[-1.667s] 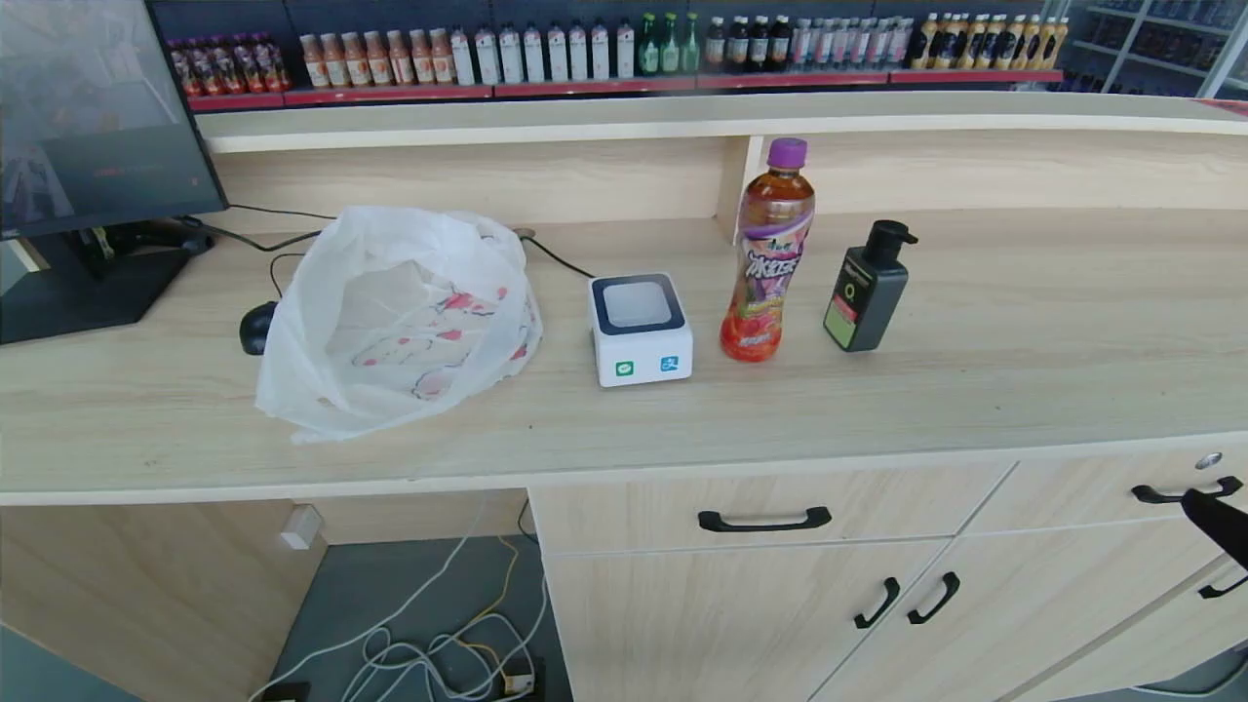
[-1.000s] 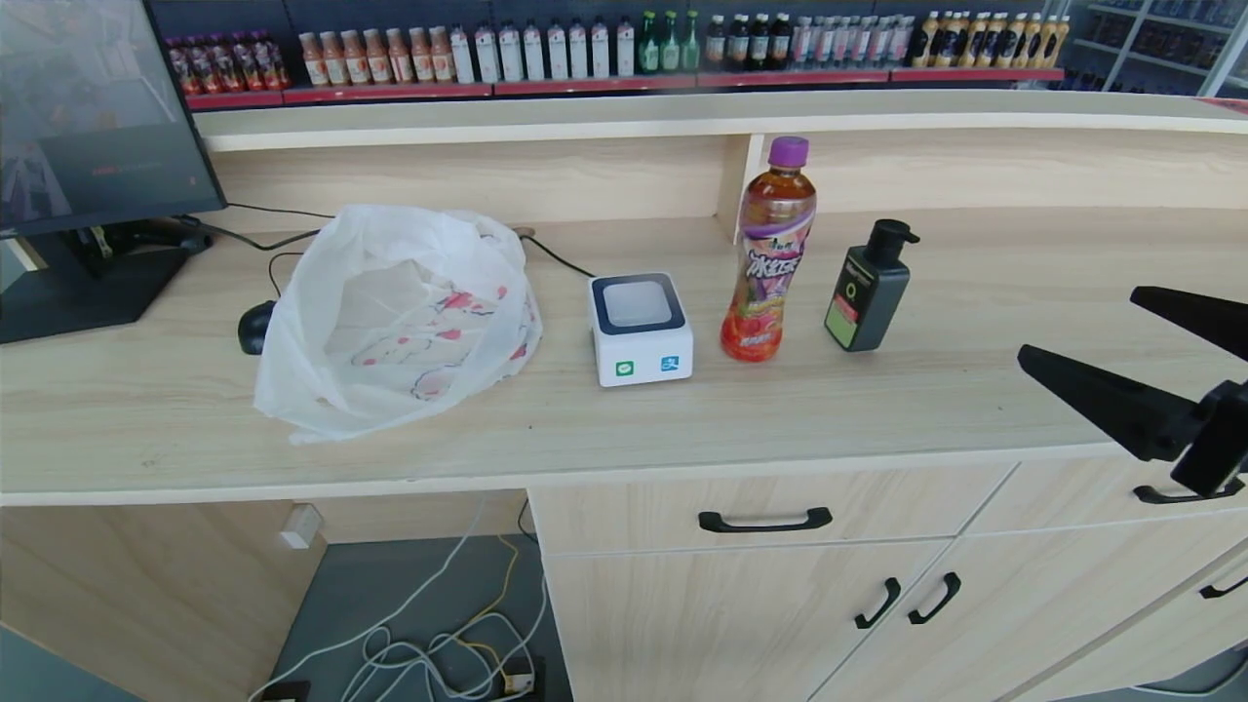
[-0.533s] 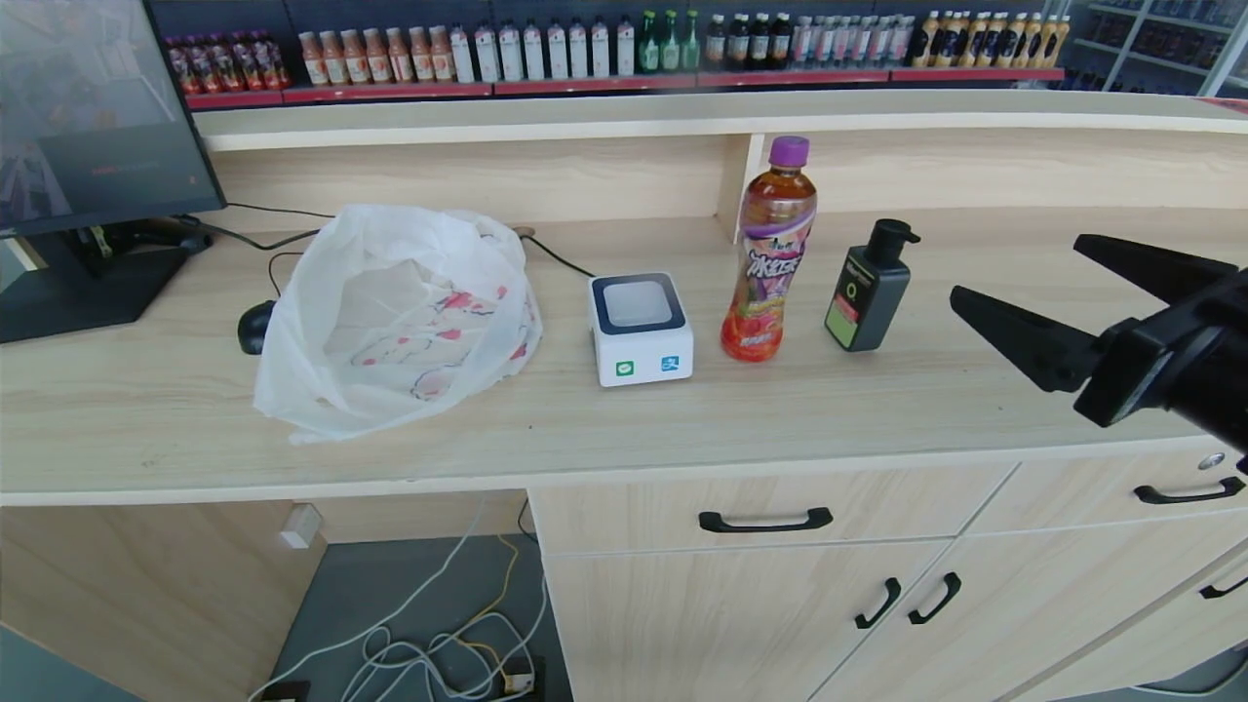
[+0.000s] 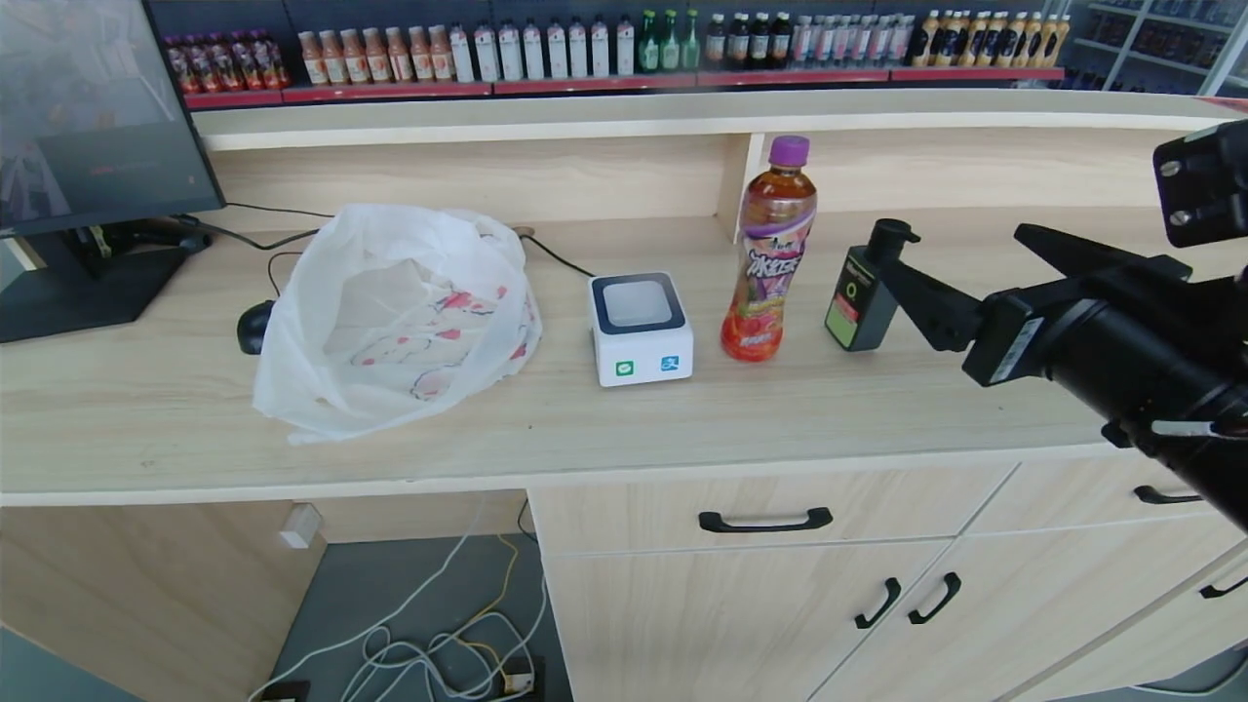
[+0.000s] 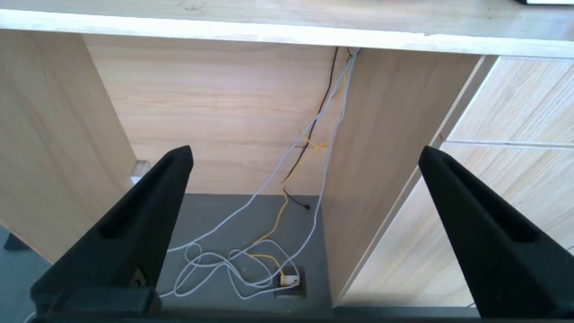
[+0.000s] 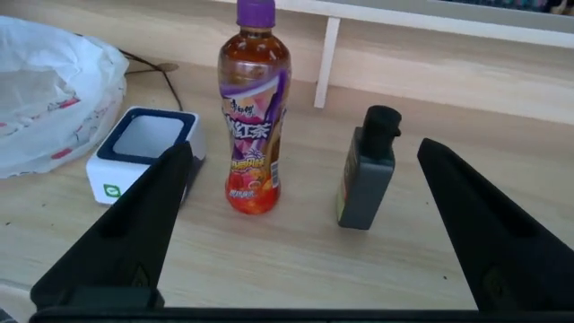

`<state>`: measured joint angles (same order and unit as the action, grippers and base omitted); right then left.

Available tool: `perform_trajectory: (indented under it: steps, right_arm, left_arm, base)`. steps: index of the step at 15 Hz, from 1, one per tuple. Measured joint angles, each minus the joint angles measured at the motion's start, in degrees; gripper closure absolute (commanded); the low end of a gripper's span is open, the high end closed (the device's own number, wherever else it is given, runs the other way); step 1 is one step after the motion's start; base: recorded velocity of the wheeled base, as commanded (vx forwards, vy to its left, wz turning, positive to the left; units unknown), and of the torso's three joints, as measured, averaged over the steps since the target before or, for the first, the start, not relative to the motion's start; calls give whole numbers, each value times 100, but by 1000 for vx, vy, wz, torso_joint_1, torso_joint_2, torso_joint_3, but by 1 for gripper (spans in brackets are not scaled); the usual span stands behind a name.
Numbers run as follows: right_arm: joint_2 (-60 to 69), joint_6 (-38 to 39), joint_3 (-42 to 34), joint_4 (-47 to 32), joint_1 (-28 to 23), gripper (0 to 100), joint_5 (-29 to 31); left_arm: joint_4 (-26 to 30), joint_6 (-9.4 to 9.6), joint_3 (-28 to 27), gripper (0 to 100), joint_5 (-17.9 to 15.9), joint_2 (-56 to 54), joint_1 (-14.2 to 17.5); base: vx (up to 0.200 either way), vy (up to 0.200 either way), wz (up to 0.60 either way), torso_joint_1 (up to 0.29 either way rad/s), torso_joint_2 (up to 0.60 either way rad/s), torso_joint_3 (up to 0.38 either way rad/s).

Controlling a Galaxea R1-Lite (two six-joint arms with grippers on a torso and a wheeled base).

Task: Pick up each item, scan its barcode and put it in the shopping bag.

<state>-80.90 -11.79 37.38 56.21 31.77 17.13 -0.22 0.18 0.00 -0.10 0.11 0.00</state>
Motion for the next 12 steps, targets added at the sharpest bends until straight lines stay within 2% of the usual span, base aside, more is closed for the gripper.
perform_trajectory:
  steps: [5,12]
  right_arm:
    - [-1146,84,129,1865,172,0,116]
    - [-2032,93,622,2075,188,0,137]
  left_arm:
    - [0,-2,0,0,0,0,0]
    - [-2,-2,0,0,0,0,0]
  base:
    - [0,0,0,0,0,0]
    - [0,0,0,0,0,0]
